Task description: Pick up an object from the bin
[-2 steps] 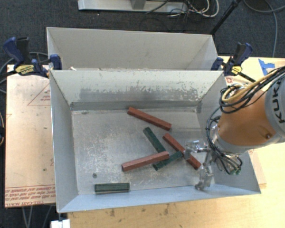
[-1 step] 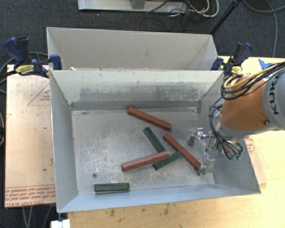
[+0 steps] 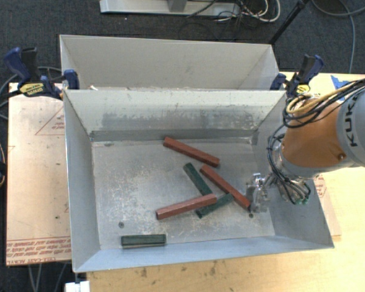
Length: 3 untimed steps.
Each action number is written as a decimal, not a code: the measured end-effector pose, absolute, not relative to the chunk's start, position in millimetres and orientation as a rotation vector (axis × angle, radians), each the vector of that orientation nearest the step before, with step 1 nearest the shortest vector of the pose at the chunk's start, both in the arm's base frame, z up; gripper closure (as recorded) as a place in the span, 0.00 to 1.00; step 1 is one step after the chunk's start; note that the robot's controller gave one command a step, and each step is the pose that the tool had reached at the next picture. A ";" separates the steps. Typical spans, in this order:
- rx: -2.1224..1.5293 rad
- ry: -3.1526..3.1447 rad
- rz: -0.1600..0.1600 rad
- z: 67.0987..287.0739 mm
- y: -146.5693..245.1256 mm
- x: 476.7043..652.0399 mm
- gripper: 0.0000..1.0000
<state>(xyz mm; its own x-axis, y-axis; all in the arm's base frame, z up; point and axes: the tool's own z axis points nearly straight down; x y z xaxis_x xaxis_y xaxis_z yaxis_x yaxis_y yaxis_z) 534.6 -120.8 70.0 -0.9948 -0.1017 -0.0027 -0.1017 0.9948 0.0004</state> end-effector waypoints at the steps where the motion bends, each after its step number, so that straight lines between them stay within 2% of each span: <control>1: -0.126 3.130 -0.002 144.3 -116.2 531.6 1.00; 2: -0.126 3.136 0.001 140.0 -115.9 530.4 0.00; 3: -0.654 3.071 0.002 142.9 -99.0 523.2 0.00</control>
Offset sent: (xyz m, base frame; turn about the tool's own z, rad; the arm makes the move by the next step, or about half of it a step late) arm -0.0050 0.0044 0.0701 0.0221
